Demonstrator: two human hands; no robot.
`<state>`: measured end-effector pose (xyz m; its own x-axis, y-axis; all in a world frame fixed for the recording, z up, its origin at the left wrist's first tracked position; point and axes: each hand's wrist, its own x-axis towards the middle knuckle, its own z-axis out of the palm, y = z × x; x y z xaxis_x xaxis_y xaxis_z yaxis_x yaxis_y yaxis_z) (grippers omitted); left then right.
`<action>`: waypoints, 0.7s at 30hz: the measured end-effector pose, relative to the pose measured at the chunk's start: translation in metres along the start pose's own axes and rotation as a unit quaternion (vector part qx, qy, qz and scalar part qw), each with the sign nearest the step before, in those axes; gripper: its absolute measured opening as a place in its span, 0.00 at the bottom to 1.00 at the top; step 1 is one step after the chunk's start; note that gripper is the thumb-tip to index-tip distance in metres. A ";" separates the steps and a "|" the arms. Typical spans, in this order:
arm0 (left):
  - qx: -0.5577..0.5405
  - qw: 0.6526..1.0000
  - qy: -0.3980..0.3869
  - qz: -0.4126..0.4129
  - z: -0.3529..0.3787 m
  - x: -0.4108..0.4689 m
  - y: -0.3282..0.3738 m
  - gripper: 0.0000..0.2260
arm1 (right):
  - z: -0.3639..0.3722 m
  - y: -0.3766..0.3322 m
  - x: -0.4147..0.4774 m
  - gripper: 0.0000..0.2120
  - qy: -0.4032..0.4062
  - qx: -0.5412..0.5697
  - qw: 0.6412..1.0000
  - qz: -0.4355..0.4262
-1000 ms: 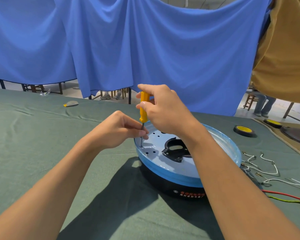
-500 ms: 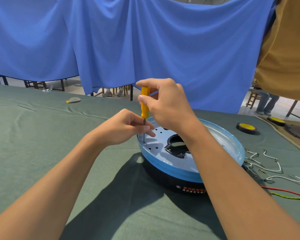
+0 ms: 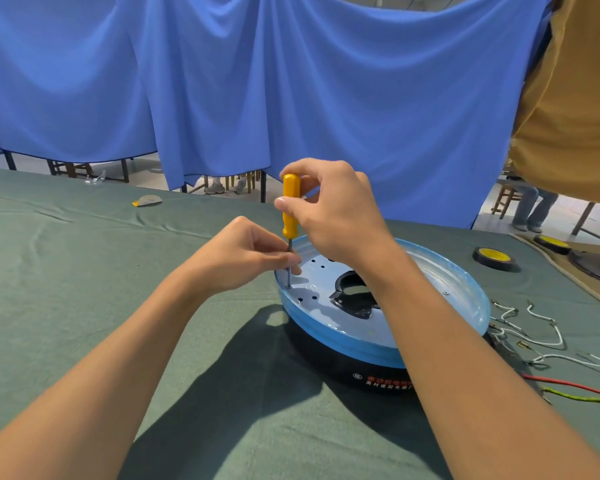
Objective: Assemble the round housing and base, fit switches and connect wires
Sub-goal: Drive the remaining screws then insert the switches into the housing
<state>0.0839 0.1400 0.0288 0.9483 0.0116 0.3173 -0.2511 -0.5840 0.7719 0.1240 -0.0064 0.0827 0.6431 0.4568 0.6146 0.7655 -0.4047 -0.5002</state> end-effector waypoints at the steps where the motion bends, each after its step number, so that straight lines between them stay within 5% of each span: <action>1: -0.003 1.000 0.009 0.004 0.003 0.000 0.000 0.04 | 0.002 0.000 -0.001 0.10 0.016 -0.008 1.000 0.003; 12: 0.022 0.999 -0.046 -0.006 0.001 0.004 0.002 0.07 | 0.001 0.000 0.002 0.10 -0.017 0.050 0.999 0.000; 17: 0.003 0.999 0.048 0.017 0.007 0.002 -0.002 0.02 | 0.005 0.005 0.001 0.09 0.059 -0.043 0.997 -0.002; 21: 0.034 0.999 0.018 0.011 0.002 0.003 -0.002 0.04 | 0.002 0.001 -0.001 0.11 0.029 -0.045 0.998 -0.026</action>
<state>0.0880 0.1393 0.0268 0.9346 0.0276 0.3545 -0.2563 -0.6388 0.7254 0.1246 -0.0061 0.0806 0.5991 0.4334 0.6732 0.7907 -0.4529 -0.4120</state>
